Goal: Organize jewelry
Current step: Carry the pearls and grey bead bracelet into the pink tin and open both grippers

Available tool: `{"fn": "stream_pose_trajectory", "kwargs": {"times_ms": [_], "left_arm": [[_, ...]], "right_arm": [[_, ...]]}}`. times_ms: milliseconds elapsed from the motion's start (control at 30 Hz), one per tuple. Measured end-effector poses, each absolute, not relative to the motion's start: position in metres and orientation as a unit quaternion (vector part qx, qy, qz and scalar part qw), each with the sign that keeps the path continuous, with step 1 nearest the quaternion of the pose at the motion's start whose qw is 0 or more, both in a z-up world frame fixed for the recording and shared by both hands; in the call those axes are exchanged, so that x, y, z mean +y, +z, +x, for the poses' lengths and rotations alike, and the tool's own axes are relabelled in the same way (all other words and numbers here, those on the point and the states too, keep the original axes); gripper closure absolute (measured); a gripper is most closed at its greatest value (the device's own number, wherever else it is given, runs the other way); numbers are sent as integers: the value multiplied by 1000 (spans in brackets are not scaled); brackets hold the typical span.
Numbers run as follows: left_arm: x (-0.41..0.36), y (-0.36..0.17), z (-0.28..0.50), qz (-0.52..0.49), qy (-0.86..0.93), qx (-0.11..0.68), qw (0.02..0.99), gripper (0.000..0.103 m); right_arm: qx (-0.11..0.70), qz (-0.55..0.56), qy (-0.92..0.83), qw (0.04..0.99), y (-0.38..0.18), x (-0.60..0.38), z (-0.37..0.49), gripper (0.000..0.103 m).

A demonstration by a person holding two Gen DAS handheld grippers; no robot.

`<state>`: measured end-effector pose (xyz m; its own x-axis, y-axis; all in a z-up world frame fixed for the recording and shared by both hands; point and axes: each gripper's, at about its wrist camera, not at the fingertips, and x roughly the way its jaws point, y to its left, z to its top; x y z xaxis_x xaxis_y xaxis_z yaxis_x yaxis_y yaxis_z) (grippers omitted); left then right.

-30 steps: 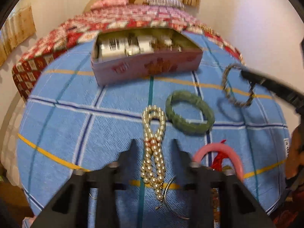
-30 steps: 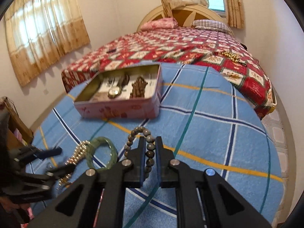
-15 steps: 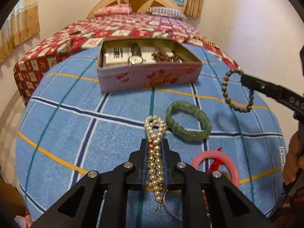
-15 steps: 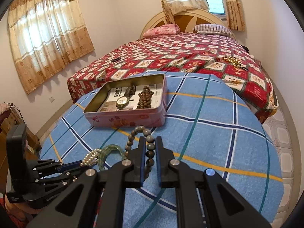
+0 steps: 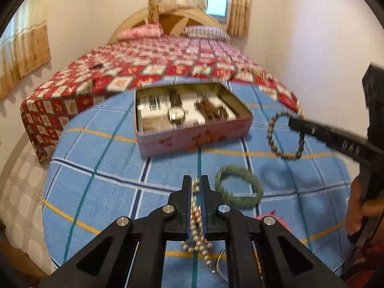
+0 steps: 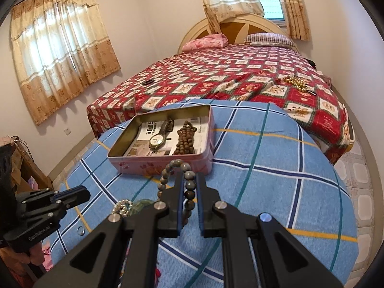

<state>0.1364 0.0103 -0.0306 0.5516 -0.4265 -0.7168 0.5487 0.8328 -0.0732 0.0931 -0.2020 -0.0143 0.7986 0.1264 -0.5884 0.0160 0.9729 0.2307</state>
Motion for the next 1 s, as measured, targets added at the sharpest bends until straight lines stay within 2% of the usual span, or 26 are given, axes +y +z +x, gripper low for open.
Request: {"fn": "stream_pose_trajectory", "kwargs": {"times_ms": [67,100,133,167,300,367,433,467,667,1000], "left_arm": [[9,-44,140,83,-273,413,865,80],[9,-49,140,80,-273,422,861,67],[8,-54,140,73,-273,430,857,62],[7,-58,139,66,-276,436,854,61],[0,-73,138,80,-253,459,848,61],[-5,-75,135,98,-244,456,850,66],[-8,-75,134,121,-229,451,854,87],[-6,-74,135,113,-230,454,853,90],[2,-73,132,73,-268,446,851,91],[2,-22,130,39,-292,361,885,91]], "right_arm": [[321,112,31,940,-19,-200,95,90],[325,115,32,938,-21,-200,96,90],[329,119,34,936,-24,-200,97,90],[333,124,34,934,-27,-201,97,90],[343,134,36,929,-32,-204,98,90],[340,137,36,930,-30,-206,96,90],[337,137,34,931,-29,-208,94,90],[336,139,34,931,-29,-208,94,90],[332,145,33,931,-27,-211,93,90],[310,148,38,938,-16,-214,97,90]]}}
